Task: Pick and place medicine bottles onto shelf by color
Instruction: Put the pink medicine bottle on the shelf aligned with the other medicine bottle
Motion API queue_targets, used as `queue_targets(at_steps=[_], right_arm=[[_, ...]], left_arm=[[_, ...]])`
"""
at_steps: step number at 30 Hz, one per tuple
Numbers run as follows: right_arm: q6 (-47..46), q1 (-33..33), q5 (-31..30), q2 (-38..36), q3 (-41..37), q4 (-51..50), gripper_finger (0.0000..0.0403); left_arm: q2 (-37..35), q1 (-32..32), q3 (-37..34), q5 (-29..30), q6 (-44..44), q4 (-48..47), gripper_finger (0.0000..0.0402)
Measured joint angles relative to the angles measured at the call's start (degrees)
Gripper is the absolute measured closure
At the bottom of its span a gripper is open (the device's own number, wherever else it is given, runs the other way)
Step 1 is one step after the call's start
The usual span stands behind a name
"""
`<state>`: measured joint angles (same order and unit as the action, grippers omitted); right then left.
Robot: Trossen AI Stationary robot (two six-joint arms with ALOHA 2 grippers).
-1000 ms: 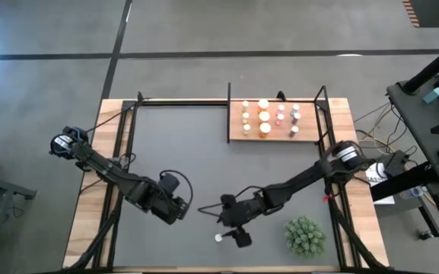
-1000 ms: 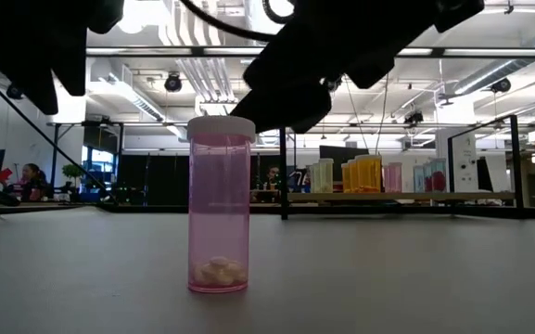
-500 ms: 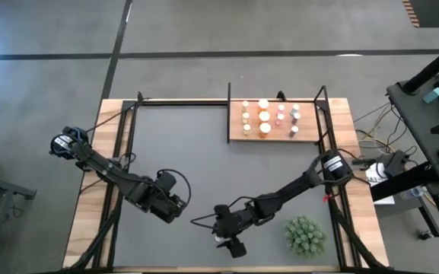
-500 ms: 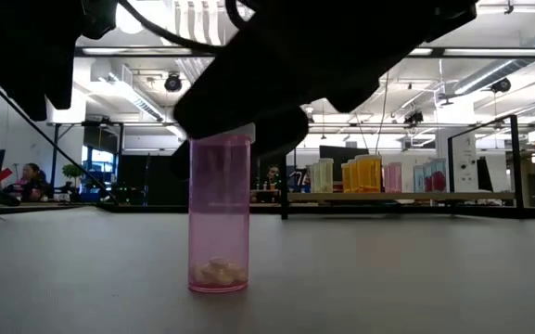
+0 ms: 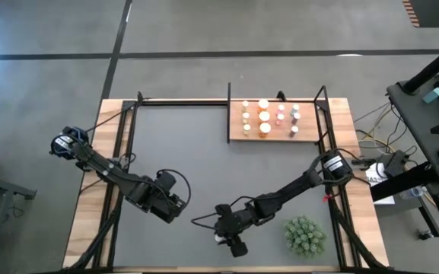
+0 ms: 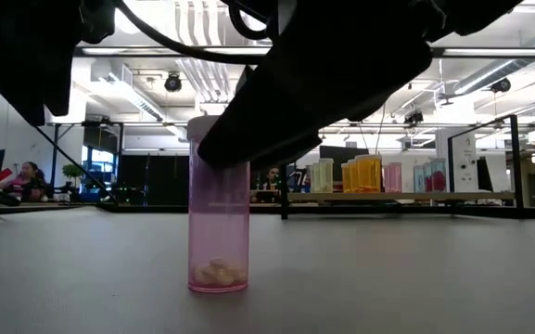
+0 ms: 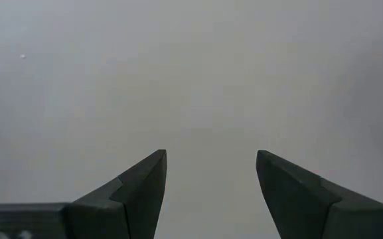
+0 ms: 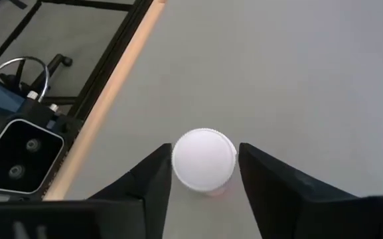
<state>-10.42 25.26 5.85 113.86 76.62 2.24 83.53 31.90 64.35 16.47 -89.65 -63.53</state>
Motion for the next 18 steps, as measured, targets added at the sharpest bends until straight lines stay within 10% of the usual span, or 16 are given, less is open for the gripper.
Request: queue_targets(at_steps=[18], right_arm=[[0.0,-0.9,-2.5,-4.4,-0.1,-11.3,0.0298]], left_arm=[[0.0,0.0,-0.8,0.1,-0.1,3.7,0.0185]])
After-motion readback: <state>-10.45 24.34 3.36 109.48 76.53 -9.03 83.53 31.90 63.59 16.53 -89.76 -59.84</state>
